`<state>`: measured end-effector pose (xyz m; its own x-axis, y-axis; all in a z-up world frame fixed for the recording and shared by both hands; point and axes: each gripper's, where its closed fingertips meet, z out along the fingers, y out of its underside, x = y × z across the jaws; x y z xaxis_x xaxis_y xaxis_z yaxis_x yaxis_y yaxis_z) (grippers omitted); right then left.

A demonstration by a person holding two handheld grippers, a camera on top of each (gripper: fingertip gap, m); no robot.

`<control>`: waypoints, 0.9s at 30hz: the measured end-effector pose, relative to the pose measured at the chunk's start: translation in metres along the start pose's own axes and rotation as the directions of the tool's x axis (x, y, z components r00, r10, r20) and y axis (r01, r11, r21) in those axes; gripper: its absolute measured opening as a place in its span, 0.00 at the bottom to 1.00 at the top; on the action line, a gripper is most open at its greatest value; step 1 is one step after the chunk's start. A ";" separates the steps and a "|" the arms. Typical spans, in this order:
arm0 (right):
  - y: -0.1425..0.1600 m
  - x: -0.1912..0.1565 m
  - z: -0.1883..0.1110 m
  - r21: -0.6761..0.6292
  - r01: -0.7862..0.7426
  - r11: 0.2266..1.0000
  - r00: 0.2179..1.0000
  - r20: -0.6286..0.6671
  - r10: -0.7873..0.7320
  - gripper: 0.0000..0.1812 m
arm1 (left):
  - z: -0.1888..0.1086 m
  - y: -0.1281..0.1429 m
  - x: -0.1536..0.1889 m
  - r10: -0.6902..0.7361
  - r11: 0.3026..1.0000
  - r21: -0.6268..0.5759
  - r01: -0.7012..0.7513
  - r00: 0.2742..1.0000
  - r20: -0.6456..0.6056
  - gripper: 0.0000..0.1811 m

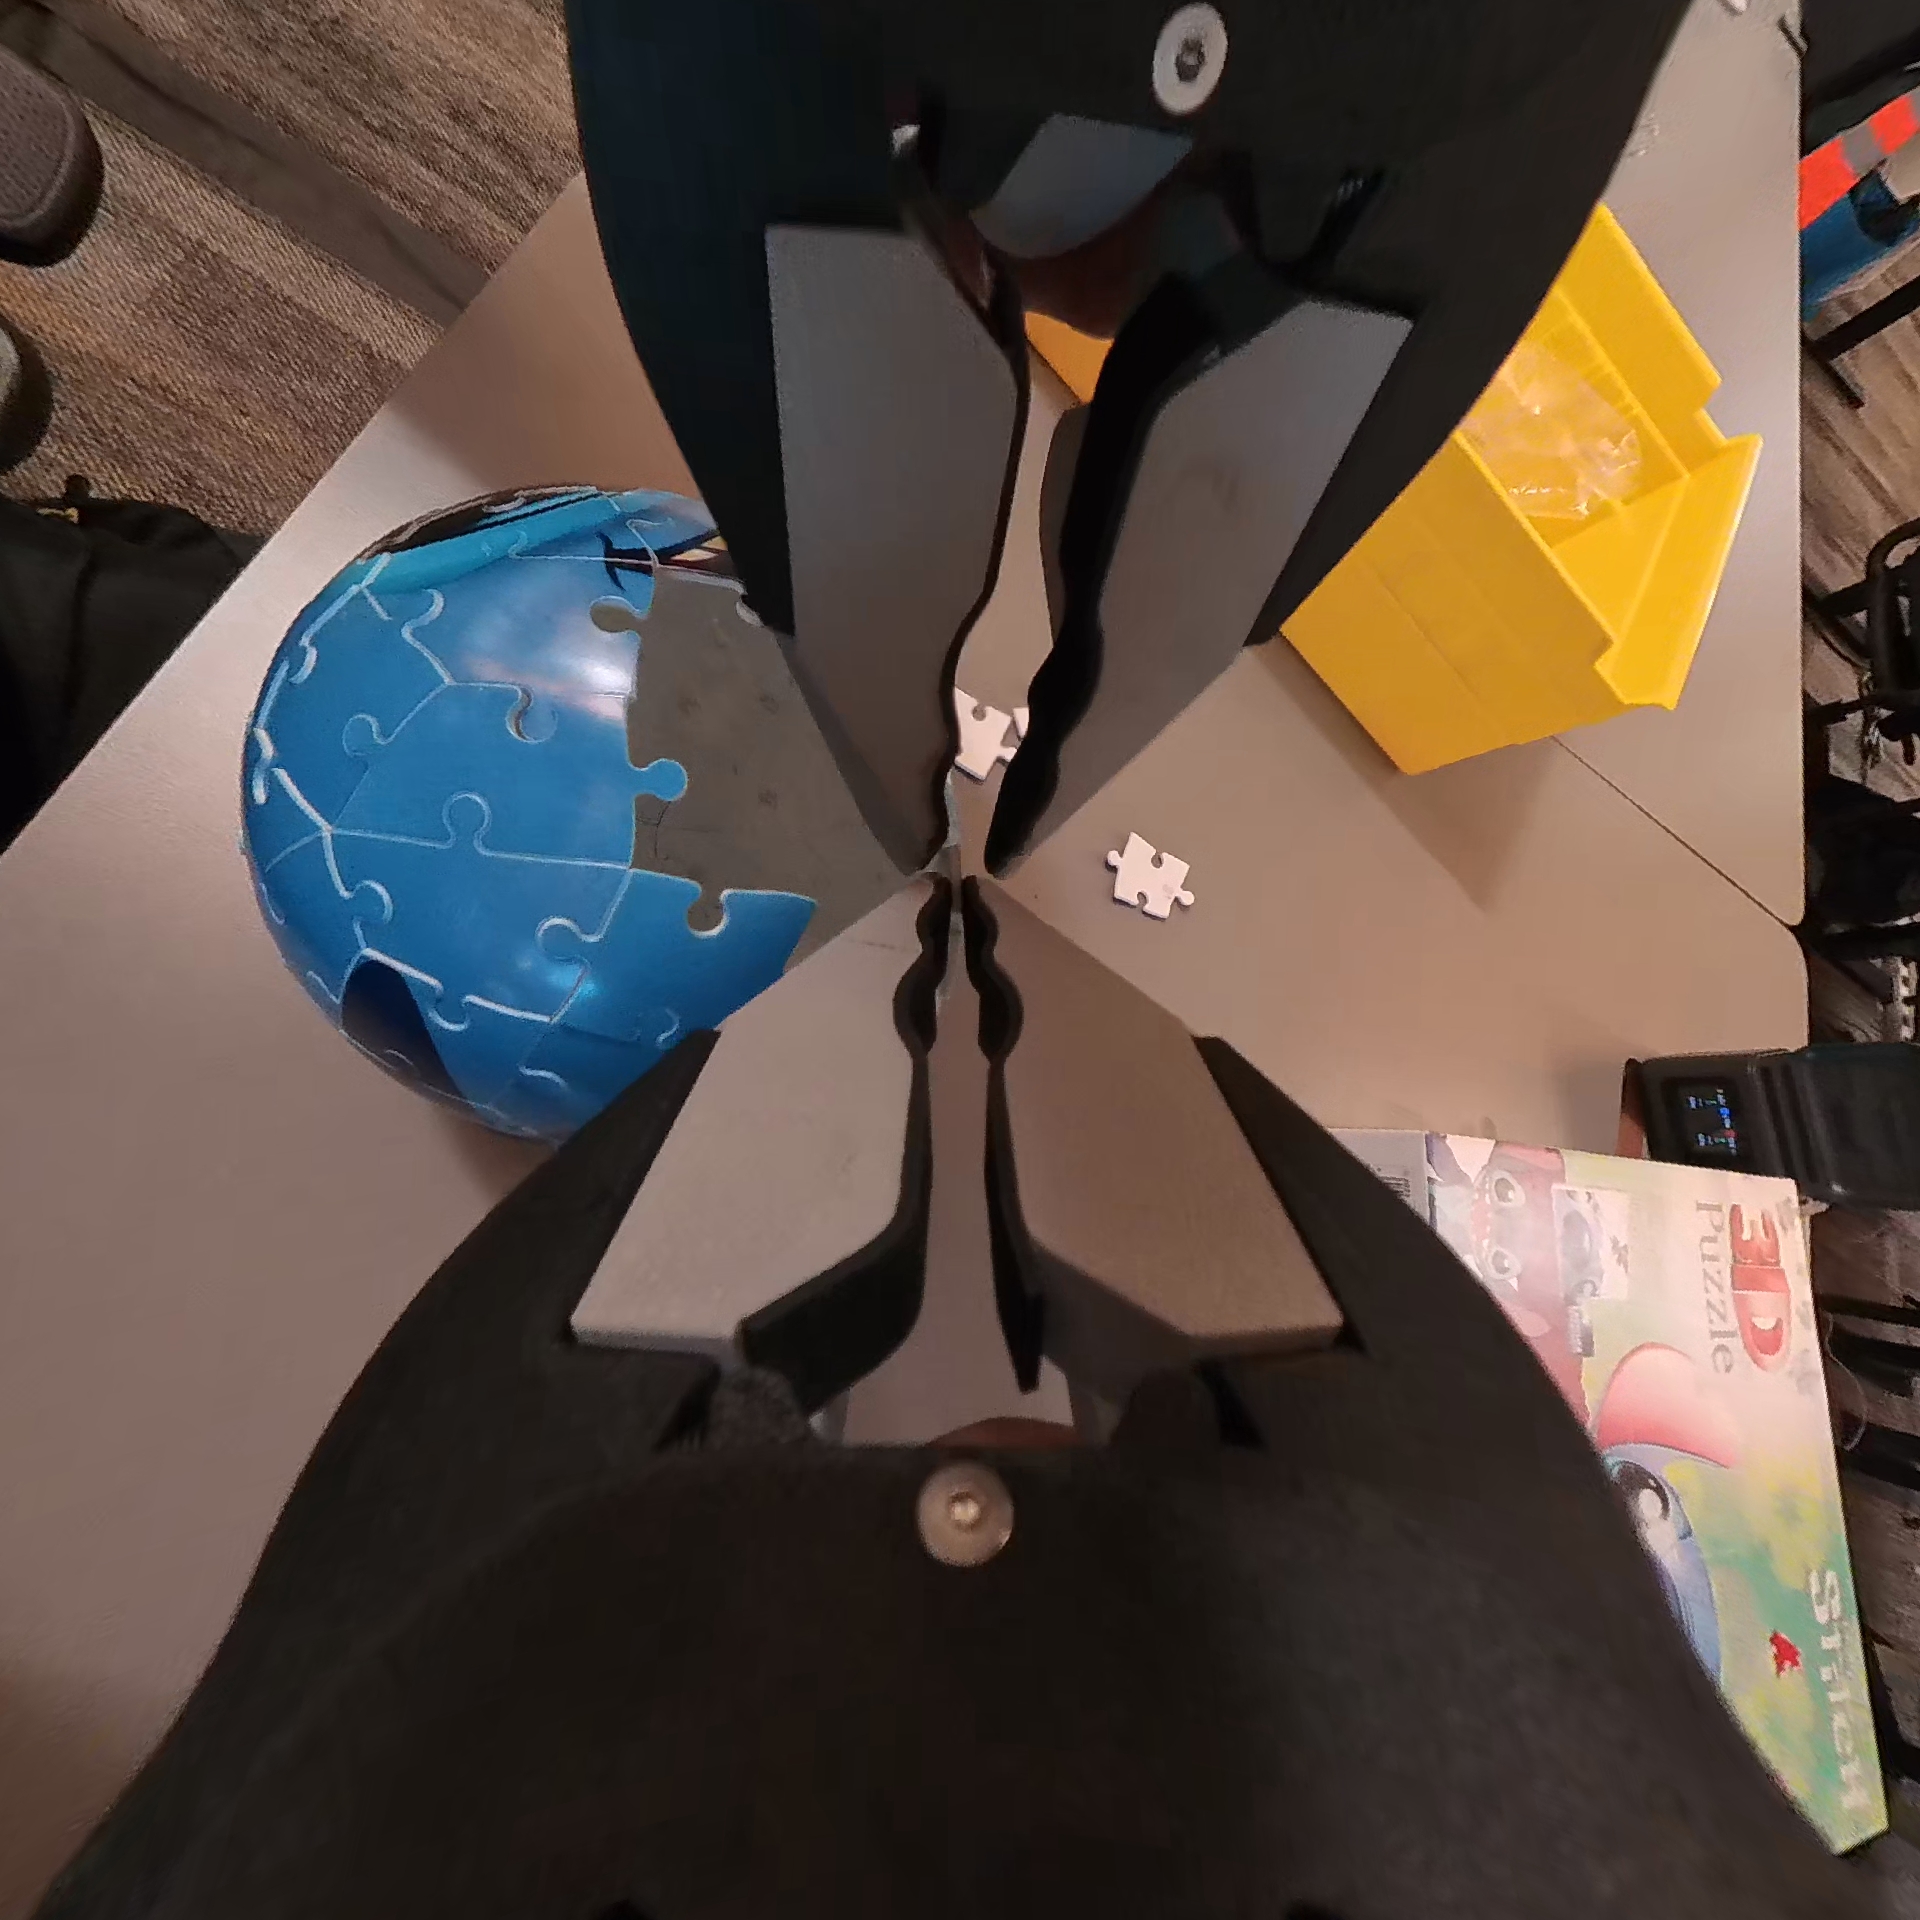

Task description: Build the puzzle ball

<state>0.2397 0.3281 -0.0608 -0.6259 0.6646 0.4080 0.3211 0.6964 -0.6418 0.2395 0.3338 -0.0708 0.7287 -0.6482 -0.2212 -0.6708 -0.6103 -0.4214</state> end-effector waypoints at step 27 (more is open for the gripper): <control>0.011 0.002 -0.002 0.039 -0.213 0.976 0.969 0.136 0.206 0.07 | -0.004 -0.003 -0.001 0.040 0.998 0.045 -0.041 0.999 0.009 0.00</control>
<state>0.2432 0.3376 -0.0658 -0.6374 0.7504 0.1751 0.4191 0.5283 -0.7384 0.2402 0.3340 -0.0658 0.7022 -0.6682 -0.2458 -0.6930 -0.5623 -0.4512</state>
